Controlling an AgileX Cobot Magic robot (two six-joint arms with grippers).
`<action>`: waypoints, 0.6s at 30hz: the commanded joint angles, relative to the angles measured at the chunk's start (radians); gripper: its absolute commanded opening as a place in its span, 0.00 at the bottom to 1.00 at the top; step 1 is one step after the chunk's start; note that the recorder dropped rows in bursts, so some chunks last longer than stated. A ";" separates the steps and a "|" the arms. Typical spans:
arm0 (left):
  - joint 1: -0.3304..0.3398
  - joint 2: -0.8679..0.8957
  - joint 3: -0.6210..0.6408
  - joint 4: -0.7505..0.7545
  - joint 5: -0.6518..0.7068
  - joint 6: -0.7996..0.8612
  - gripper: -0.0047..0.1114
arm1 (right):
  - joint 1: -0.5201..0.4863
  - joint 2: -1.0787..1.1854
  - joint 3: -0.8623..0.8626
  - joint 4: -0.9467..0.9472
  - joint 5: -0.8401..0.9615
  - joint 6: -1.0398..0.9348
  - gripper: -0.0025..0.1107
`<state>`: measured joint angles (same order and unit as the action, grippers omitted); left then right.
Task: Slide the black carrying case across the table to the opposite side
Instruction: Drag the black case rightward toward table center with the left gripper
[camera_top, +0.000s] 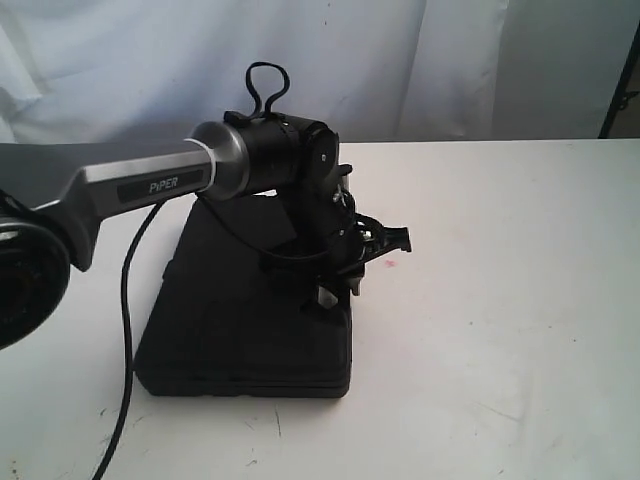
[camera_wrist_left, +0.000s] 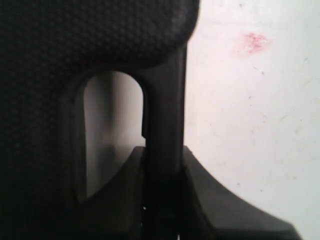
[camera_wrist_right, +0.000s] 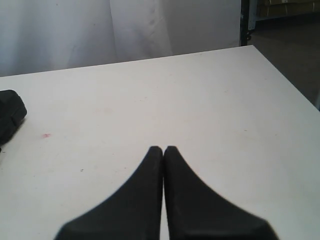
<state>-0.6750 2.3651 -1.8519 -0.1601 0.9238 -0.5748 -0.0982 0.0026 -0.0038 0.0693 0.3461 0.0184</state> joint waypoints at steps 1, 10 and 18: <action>-0.035 0.014 -0.073 -0.052 -0.017 -0.012 0.04 | -0.005 -0.003 0.004 -0.001 0.000 0.001 0.02; -0.050 0.071 -0.168 -0.068 0.017 -0.026 0.04 | -0.005 -0.003 0.004 -0.001 0.000 0.001 0.02; -0.063 0.086 -0.177 -0.098 -0.023 -0.026 0.04 | -0.005 -0.003 0.004 -0.001 0.000 0.001 0.02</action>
<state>-0.7215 2.4647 -2.0140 -0.2073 0.9516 -0.5908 -0.0982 0.0026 -0.0038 0.0693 0.3461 0.0184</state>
